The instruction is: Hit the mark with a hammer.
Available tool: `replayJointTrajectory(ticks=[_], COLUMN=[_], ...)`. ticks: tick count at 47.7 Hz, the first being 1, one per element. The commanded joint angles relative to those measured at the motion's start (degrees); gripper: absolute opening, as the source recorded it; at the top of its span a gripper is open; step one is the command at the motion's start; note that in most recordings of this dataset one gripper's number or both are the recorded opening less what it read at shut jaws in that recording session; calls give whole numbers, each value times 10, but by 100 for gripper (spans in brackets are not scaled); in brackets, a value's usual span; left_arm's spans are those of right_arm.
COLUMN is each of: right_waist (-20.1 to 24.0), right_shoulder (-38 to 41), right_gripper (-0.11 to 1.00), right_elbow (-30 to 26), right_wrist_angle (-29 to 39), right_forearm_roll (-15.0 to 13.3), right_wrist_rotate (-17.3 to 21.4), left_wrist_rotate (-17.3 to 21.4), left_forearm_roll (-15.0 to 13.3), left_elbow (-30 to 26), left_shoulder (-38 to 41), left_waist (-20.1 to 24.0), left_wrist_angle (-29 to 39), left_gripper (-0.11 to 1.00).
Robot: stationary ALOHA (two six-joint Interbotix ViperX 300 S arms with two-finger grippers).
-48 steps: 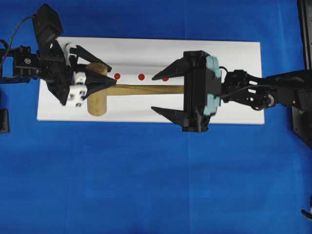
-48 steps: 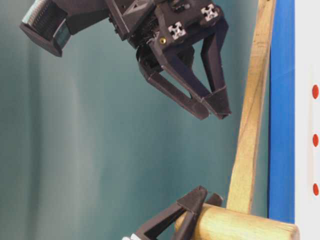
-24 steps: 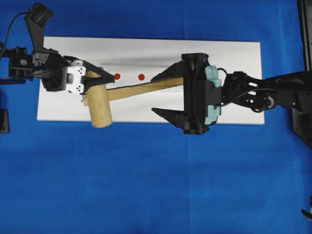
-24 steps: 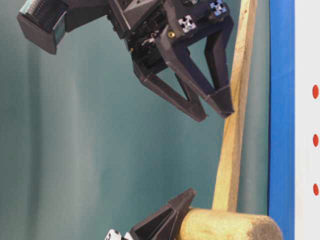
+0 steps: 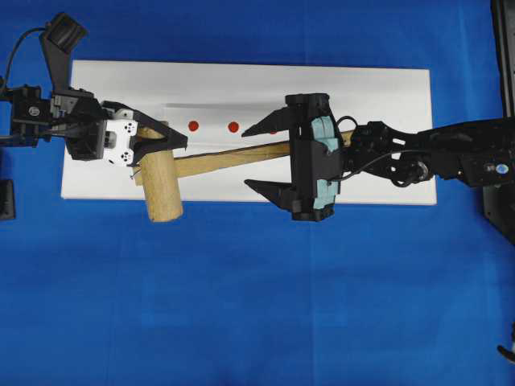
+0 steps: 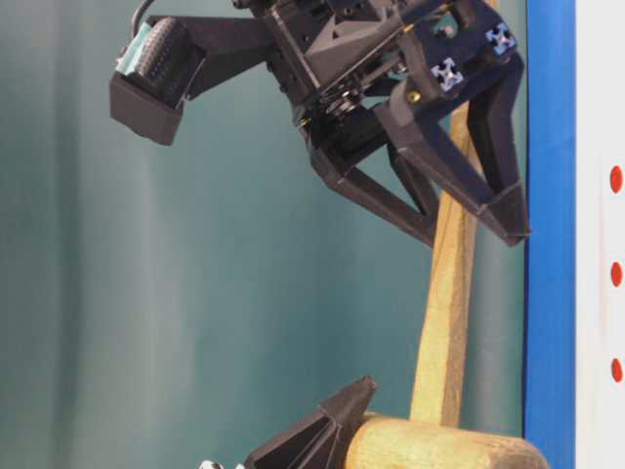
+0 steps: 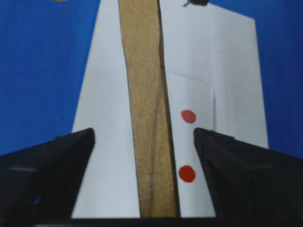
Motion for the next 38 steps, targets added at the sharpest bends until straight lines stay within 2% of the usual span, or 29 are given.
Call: replayJointTrajectory(ticks=[1, 7, 12, 38], right_waist=[-1, -1, -1, -1], right_shoulder=[-6, -6, -7, -7], right_gripper=[70, 31, 9, 9], right_elbow=[-12, -12, -12, -11], right_wrist_angle=[-3, 4, 11, 12], right_forearm_roll=[-3, -3, -3, -2], right_wrist_rotate=[-4, -7, -8, -6], left_wrist_rotate=[-2, -3, -3, 10], left_forearm_roll=[0, 0, 0, 1], left_elbow=[-11, -11, -12, -9], left_shoulder=[-9, -9, -9, -14], left_waist=[0, -1, -1, 2], left_wrist_angle=[-4, -4, -4, 7], left_gripper=[45, 45, 45, 46])
